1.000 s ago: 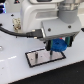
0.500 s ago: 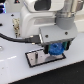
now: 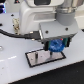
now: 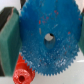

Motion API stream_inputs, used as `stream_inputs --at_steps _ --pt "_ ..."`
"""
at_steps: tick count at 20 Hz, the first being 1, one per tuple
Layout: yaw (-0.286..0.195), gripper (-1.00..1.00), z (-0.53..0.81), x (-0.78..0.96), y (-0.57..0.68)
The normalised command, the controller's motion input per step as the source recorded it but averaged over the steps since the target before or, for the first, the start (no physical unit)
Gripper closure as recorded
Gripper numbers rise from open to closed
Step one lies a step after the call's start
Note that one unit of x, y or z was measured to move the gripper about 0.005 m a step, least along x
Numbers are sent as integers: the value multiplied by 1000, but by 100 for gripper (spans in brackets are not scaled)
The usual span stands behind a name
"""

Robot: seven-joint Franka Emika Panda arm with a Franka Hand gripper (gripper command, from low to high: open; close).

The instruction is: Insert the blue gear onto the right peg, followed by the red gear

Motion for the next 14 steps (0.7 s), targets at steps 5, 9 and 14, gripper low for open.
stream_inputs --at_steps 5,9,14 --pt "0 100 -99 140 -187" --pt "0 100 -93 137 -147" --pt "0 100 -151 177 -78"
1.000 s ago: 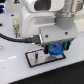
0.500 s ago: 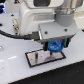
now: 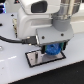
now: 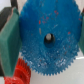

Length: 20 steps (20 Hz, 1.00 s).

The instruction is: Insert the blue gear onto the right peg, followed by the red gear

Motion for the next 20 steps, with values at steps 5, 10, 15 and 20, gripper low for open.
stream_inputs --at_steps 5,10,15,20 --pt "0 100 -250 177 -16" --pt "0 100 -97 85 39" --pt "0 -100 -11 12 58" --pt "0 -100 339 -96 211"
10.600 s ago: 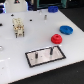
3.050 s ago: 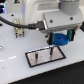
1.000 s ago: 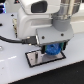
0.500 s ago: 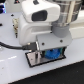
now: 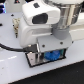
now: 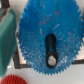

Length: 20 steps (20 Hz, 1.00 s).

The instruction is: Insert the blue gear onto the right peg, followed by the red gear

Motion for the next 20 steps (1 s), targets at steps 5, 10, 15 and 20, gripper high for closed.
stream_inputs --at_steps 5,10,15,20 --pt "0 -100 491 -205 134" --pt "0 -100 269 -454 212" --pt "0 -100 27 -518 301" --pt "0 -100 -70 -505 282"
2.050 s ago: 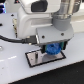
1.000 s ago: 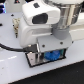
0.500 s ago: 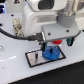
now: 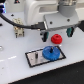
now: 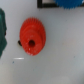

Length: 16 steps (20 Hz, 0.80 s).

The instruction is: Insert the blue gear onto the right peg, followed by the red gear

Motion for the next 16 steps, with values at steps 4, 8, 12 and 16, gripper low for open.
stream_inputs --at_steps 4,8,12,16 --pt "0 -100 -168 -425 266" --pt "0 -100 -312 -312 216" --pt "0 -100 -381 -208 157" --pt "0 -100 -399 -162 77"
